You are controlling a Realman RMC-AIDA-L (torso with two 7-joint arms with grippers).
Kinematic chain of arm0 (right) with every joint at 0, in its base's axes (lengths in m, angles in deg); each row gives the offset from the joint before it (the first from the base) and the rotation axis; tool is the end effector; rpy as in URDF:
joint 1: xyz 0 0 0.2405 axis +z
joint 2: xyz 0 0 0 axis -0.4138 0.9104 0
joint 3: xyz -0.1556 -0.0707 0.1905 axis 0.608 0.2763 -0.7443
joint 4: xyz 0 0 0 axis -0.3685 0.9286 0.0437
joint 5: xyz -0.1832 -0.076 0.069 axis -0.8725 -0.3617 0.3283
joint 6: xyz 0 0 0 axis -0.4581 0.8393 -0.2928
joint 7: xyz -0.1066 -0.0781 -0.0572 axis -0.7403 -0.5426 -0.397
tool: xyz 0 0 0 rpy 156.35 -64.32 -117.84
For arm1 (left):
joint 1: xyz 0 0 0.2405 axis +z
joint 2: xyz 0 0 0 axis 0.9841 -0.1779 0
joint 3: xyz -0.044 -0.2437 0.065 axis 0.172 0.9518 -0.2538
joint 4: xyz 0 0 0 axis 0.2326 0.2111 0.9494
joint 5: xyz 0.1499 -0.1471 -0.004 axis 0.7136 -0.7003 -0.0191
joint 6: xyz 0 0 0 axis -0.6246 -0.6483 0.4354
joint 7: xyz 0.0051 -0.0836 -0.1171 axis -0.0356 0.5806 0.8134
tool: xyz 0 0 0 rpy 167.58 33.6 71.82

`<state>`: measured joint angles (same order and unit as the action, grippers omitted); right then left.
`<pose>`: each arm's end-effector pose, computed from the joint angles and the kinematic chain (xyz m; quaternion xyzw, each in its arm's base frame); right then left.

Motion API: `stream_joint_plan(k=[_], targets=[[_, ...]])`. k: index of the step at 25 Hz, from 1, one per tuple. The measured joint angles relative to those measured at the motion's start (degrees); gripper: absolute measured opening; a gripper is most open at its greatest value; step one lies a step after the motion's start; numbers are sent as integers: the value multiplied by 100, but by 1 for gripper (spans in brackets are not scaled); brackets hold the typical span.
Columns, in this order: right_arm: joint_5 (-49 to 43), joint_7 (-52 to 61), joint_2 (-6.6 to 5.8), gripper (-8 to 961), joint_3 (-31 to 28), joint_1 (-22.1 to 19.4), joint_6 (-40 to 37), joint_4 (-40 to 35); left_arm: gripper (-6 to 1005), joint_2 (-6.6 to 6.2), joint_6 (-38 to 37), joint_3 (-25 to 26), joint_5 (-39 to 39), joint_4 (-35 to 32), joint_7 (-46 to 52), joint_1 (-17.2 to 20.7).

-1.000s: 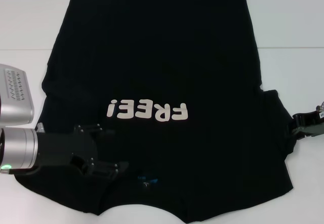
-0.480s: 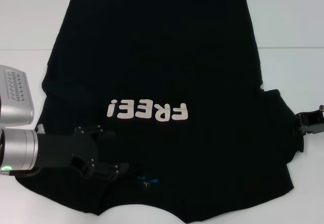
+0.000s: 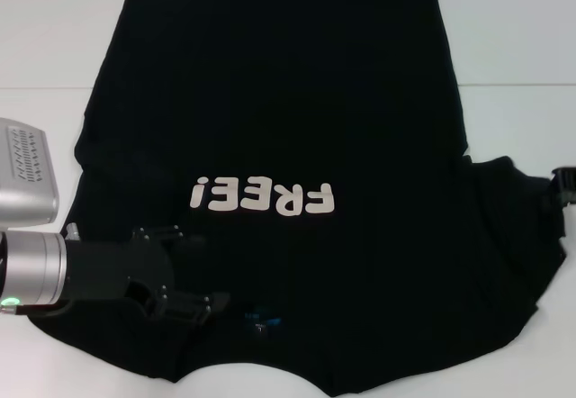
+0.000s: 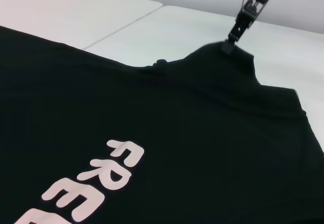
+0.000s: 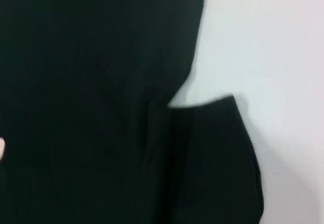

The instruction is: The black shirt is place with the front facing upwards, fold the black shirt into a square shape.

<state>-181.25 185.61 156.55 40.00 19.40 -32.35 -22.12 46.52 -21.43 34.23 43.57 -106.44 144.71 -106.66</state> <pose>0.2744 0.4115 0.0673 -0.7384 0.6060 -0.0573 0.2905 -0.2791 0.3233 -0.0061 -0.9707 -0.1615 -0.1018 0.1457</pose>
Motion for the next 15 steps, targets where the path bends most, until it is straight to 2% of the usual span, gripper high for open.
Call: stream_joint_plan(k=[8, 15], targets=[[269, -46, -29, 34, -63, 21, -142, -326, 937, 0, 1, -17, 0, -14, 0, 2], [407, -221, 72, 35, -27, 324, -260, -395, 937, -8, 7, -9, 0, -17, 0, -17]])
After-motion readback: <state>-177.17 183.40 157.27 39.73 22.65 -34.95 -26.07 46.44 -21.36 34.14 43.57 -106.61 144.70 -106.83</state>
